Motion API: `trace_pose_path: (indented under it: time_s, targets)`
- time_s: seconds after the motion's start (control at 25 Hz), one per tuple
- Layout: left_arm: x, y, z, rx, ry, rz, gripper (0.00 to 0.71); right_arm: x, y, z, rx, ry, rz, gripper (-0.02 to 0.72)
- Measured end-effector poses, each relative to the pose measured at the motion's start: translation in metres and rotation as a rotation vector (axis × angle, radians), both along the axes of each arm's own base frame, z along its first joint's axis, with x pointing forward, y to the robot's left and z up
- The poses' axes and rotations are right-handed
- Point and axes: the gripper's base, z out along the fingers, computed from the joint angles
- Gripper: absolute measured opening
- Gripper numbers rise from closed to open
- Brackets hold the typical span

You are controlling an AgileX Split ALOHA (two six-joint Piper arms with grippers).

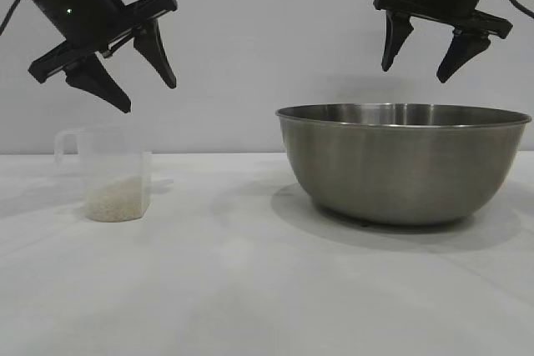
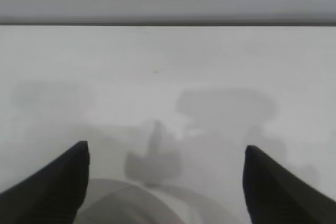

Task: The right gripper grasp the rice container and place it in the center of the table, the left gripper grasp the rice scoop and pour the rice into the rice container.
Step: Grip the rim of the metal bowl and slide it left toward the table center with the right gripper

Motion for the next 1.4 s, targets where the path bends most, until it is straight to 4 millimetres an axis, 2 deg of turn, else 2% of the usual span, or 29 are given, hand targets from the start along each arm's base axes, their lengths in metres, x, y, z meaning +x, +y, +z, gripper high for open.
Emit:
trace_pose_path:
  time_s: [0.84,1.12,1.4]
  targets:
    - [0.0,0.0,0.0,0.001,-0.001,-0.002,0.397,-0.002,-0.001,0.001,-0.012,0.009,0.008,0.559]
    - [0.0,0.0,0.0,0.001,-0.001,-0.002,0.397,-0.021,-0.005,0.031,-0.062,0.056,0.047,0.559]
    - [0.0,0.0,0.0,0.001,-0.001,-0.002,0.397,-0.043,-0.012,0.031,-0.162,0.258,0.101,0.559]
